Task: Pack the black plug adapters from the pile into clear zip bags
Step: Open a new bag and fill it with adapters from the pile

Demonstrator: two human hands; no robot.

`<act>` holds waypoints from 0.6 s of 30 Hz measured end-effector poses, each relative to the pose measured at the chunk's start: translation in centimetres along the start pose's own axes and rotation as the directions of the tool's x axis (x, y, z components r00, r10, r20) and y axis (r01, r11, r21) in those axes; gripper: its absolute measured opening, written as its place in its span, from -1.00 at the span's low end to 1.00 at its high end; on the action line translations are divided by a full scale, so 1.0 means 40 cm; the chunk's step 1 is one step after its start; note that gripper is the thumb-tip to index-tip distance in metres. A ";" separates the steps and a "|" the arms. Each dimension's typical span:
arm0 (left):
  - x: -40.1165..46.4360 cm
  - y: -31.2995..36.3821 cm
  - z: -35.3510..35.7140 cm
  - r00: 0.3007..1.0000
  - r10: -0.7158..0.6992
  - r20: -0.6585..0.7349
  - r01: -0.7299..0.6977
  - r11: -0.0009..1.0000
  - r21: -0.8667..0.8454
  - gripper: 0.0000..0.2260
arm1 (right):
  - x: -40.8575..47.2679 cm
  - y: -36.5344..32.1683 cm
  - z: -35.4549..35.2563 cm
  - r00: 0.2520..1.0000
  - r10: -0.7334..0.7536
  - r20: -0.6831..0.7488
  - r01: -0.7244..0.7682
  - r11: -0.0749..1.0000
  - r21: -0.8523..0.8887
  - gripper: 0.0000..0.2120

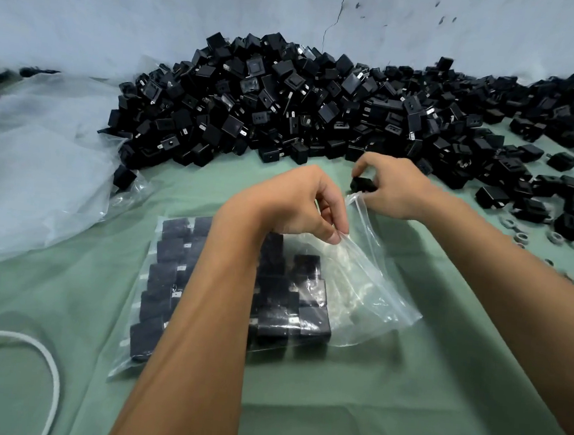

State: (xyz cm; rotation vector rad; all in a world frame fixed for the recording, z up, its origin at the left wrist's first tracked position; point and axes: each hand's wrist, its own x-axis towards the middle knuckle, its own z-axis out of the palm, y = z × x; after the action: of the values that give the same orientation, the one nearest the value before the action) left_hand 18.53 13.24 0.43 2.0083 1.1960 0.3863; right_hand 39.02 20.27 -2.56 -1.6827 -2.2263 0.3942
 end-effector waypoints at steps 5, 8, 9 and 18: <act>0.006 0.003 -0.002 0.998 0.041 -0.053 -0.041 0.999 0.008 -0.82 | -0.127 0.020 -0.090 0.993 0.059 0.105 -0.099 0.897 0.430 -0.71; 0.007 0.014 0.002 0.995 0.062 -0.076 -0.060 0.998 0.022 -0.84 | -0.193 -0.004 -0.140 0.926 -0.082 0.369 -0.128 0.850 0.510 -0.66; 0.006 0.020 0.004 0.994 0.071 -0.080 -0.070 0.997 0.022 -0.84 | -0.206 -0.015 -0.143 0.891 -0.110 0.440 -0.130 0.868 0.480 -0.67; 0.000 0.058 -0.001 0.981 0.172 -0.090 -0.170 0.985 0.024 -0.85 | -0.230 -0.068 -0.069 0.883 -0.179 0.435 -0.021 0.909 0.416 -0.88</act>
State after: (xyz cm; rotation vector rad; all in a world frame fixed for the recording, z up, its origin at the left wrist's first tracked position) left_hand 19.94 12.62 2.15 2.1343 1.0868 0.5615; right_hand 40.14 10.75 0.25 -1.3613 -2.2903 1.2680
